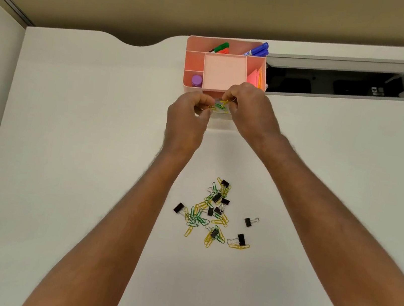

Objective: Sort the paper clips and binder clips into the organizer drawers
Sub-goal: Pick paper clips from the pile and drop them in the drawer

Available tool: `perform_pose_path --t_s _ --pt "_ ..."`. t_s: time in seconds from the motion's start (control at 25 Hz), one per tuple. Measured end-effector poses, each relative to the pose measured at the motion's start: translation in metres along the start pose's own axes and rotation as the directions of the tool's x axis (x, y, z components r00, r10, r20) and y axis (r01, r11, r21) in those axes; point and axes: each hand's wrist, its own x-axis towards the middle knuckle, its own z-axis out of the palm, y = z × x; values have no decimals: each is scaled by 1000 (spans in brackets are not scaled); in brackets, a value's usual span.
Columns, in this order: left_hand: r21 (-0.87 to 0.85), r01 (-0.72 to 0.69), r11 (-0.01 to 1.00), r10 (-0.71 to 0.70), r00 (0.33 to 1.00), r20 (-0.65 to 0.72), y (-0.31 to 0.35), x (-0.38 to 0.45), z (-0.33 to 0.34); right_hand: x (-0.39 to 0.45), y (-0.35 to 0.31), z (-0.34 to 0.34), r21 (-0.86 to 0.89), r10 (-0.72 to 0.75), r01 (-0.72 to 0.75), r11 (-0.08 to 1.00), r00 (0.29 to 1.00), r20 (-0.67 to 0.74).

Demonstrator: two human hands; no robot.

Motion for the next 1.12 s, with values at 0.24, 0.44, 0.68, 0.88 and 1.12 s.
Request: perform_pose_path --t_s 0.24,0.44,0.68,0.88,1.12 --pt "163 -28 986 31 999 -11 -4 33 15 5 9 13 90 12 -8 996 999 -39" --pt "385 -55 921 43 998 38 -11 41 26 -25 22 11 253 79 -28 967 977 -196" --pt "266 -136 954 130 991 37 -33 -16 23 -114 36 37 310 159 -123 943 983 -93" --pt "331 -21 944 -69 964 258 -74 -110 18 -171 45 63 82 -12 -16 997 946 323" --pt "531 -159 833 -77 915 395 -89 -165 9 -178 53 54 50 45 -64 997 947 317"
